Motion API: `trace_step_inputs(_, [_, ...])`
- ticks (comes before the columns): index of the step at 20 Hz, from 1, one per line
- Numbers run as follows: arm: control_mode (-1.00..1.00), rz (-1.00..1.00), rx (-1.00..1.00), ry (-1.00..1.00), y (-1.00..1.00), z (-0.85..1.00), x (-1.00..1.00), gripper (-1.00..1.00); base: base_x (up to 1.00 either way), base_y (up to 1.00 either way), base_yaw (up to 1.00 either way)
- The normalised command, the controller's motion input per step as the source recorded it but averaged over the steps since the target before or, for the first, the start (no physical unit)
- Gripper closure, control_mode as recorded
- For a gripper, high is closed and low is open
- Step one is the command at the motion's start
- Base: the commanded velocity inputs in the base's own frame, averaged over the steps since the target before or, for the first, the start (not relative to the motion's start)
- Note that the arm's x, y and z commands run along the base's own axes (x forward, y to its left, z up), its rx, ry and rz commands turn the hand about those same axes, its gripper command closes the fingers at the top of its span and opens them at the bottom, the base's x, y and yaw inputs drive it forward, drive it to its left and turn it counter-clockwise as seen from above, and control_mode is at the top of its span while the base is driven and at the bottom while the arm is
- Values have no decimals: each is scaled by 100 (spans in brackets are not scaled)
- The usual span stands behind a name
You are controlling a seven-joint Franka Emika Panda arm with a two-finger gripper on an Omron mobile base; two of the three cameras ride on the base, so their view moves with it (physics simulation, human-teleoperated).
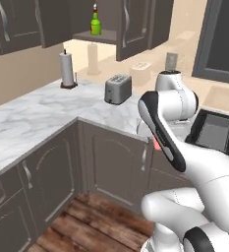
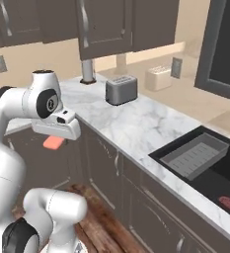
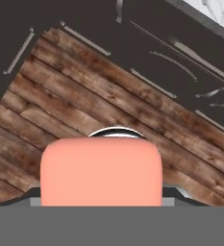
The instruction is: Pick up the bar soap and spray from the sink, and place them back in the cabinet, and close the cabinet doors.
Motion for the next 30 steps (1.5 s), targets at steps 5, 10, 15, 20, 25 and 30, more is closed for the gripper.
trace_step_inputs(5, [100, 0, 0, 0, 0, 0, 0, 100, 6, 52, 14])
trace_step_inputs(10, [100, 0, 0, 0, 0, 0, 0, 100, 25, 31, 5])
trace_step_inputs(15, [100, 0, 0, 0, 0, 0, 0, 100, 33, 44, -4])
trace_step_inputs(20, [100, 0, 0, 0, 0, 0, 0, 100, 43, 28, -9])
trace_step_inputs(25, [100, 0, 0, 0, 0, 0, 0, 100, 53, 10, -10])
trace_step_inputs(30, [100, 0, 0, 0, 0, 0, 0, 100, 51, 1, -16])
